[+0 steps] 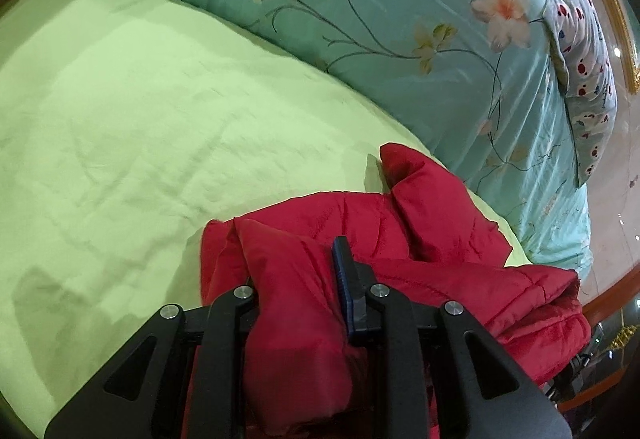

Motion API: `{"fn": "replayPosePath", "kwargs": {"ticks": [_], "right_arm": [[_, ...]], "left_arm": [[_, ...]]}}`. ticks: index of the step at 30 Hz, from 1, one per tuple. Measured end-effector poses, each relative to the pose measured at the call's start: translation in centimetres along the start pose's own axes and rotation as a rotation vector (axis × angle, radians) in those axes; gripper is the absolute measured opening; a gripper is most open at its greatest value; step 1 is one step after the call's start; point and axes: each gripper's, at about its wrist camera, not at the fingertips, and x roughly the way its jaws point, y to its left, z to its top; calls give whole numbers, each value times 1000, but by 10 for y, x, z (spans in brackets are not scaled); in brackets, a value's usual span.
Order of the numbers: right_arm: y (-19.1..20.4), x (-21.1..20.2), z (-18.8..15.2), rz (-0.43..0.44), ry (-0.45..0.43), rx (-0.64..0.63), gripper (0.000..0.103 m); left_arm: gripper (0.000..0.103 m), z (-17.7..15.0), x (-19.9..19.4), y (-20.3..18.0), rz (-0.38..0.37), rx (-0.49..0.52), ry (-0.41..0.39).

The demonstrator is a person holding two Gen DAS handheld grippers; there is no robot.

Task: Fold large clothes
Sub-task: 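Lay the hem over the collar and open both tools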

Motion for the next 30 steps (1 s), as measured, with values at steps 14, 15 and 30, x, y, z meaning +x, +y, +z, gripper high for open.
{"fn": "replayPosePath", "kwargs": {"ticks": [14,15,30], "right_arm": [[-4,30,-1,-37,36,-13,33],[-4,30,-1,-38,34,-12,33],[-7,31,2,-27,58,4,46]], "left_arm": [[49,-11,-54,-5,-32,24,-34],[52,-15,-66,-7,-30,30,-52],[53,-86,-37,-98,29,399,60]]}}
